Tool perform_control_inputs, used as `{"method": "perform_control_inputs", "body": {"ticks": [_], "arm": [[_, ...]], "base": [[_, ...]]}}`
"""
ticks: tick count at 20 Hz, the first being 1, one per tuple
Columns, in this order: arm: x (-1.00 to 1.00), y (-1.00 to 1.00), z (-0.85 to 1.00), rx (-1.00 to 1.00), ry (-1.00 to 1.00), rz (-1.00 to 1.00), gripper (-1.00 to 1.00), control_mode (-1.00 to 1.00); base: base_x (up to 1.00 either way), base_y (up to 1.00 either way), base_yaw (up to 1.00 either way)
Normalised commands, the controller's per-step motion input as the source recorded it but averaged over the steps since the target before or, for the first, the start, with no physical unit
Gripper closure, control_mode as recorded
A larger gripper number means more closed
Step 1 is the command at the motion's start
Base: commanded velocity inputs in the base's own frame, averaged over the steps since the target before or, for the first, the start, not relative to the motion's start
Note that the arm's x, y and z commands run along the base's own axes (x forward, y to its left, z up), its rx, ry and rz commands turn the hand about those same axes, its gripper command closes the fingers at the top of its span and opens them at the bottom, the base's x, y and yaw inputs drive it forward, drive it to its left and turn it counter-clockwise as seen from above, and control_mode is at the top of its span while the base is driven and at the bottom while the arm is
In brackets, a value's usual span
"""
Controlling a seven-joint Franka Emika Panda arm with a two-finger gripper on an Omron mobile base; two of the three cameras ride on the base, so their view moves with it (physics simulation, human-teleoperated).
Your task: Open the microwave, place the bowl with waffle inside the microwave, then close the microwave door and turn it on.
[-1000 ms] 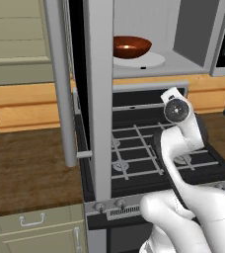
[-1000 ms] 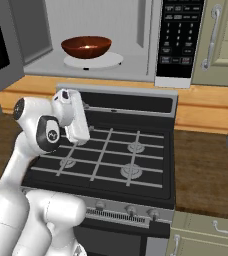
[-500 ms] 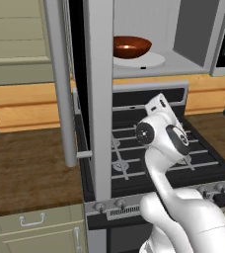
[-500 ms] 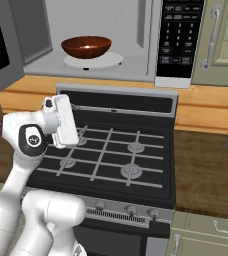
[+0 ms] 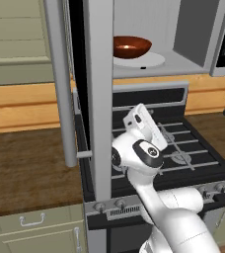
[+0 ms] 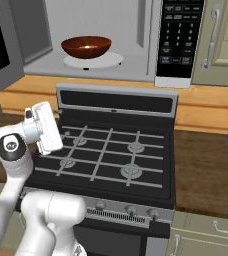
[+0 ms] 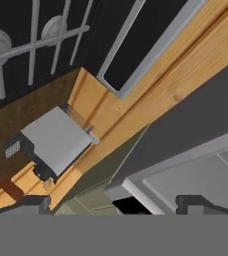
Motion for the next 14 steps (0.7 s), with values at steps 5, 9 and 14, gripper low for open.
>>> {"method": "perform_control_inputs", "body": {"ticks": [5,9,14], "arm": [[0.0,0.87,0.0,0.0,-0.03,-0.07,-1.0,-1.0],[0.0,0.89,-0.01,0.0,-0.04,-0.05,-1.0,-1.0],[-0.01,0.42,-0.42,-0.05,-0.18,-0.12,-1.0,-1.0]], "base": [[0.0,0.0,0.0],[0.0,0.0,0.0],[0.0,0.0,0.0]]}}
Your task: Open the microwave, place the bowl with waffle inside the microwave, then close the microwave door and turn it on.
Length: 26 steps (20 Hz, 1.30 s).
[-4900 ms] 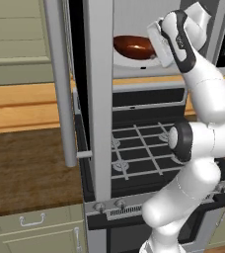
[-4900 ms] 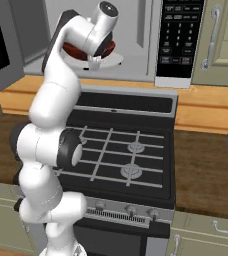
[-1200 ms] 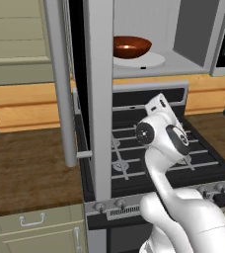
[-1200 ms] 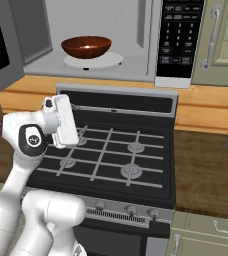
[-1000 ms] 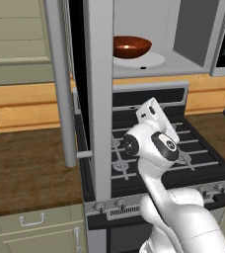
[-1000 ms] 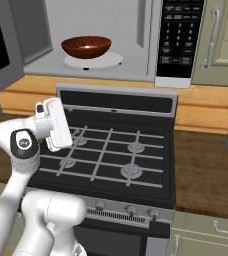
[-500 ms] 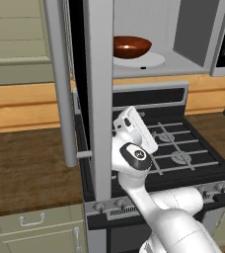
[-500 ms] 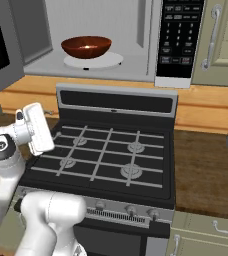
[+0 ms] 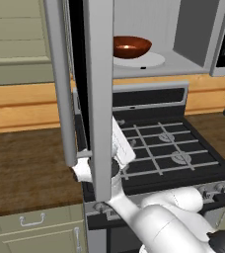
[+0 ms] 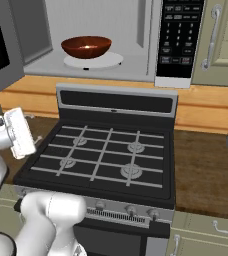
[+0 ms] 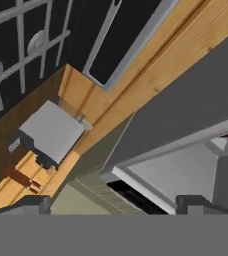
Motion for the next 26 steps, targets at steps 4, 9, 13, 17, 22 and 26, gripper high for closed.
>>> {"method": "perform_control_inputs", "body": {"ticks": [4,9,13,17,22,26], "arm": [[-0.11,0.51,-0.37,-0.15,-0.19,-0.12,1.0,-1.0],[-0.23,0.47,-0.04,-0.11,-0.27,-0.09,1.0,-1.0],[-0.26,0.63,0.0,-0.08,-0.33,-0.06,1.0,-1.0],[-0.27,0.76,0.03,-0.1,-0.32,-0.05,1.0,-1.0],[-0.21,0.79,0.05,-0.11,-0.32,-0.07,1.0,-1.0],[-0.22,0.81,0.18,-0.06,-0.34,-0.06,1.0,-1.0]], "base": [[0.0,0.0,0.0],[0.0,0.0,0.0],[0.0,0.0,0.0],[0.0,0.0,0.0],[0.0,0.0,0.0],[0.0,0.0,0.0]]}}
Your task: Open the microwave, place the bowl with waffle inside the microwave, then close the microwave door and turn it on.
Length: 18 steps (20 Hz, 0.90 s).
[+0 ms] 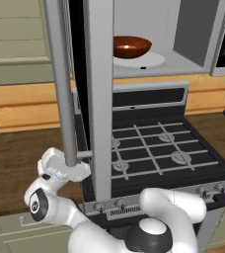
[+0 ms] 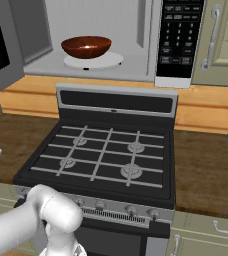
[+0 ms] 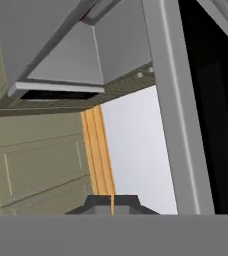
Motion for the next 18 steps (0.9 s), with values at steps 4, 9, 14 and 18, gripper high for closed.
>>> {"method": "perform_control_inputs", "body": {"ticks": [4,9,14,18], "arm": [[-0.34,0.71,0.31,-0.04,-0.38,-0.06,1.0,-1.0],[-0.38,0.56,0.35,-0.02,-0.36,-0.07,1.0,-1.0],[-0.35,0.46,0.29,-0.01,-0.3,-0.08,1.0,-1.0],[-0.45,0.05,0.34,0.0,-0.33,-0.07,1.0,-1.0]], "base": [[0.0,0.0,0.0],[0.0,0.0,0.0],[0.0,0.0,0.0],[0.0,0.0,0.0]]}}
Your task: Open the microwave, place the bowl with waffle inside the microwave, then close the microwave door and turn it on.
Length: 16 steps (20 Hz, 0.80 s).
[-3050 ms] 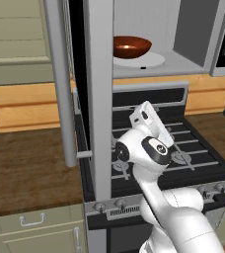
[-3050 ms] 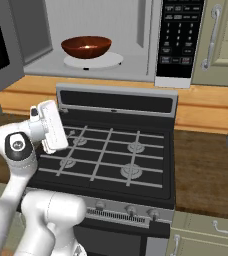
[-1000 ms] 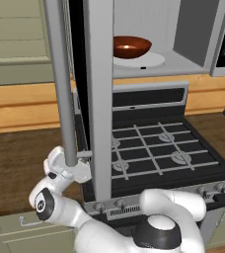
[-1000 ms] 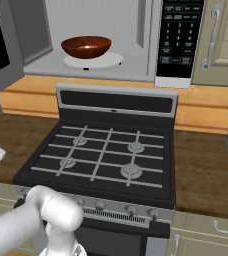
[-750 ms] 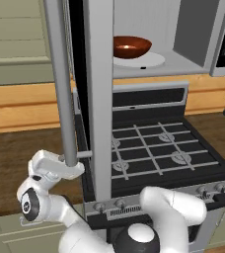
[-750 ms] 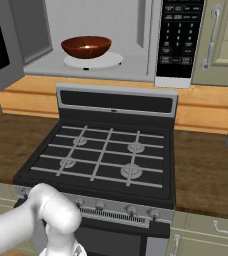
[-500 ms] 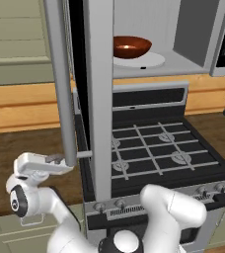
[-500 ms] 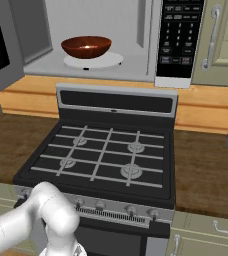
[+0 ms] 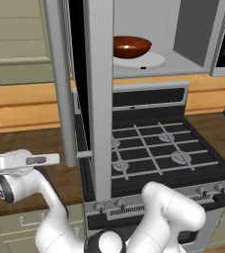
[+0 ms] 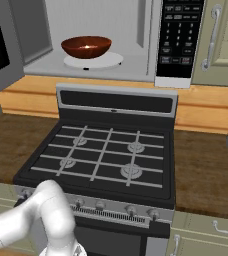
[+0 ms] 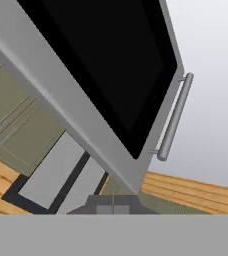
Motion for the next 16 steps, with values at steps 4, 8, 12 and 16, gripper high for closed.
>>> {"method": "perform_control_inputs", "body": {"ticks": [4,8,12,16], "arm": [[-0.32,-0.02,0.36,0.01,-0.25,-0.06,1.0,-1.0],[-0.16,-0.19,0.46,0.06,-0.1,-0.06,1.0,-1.0],[-0.01,-0.33,0.57,0.08,0.13,-0.07,1.0,-1.0],[0.16,-0.48,0.66,0.11,0.6,-0.01,1.0,-1.0]], "base": [[0.0,0.0,0.0],[0.0,0.0,0.0],[0.0,0.0,0.0],[0.0,0.0,0.0]]}}
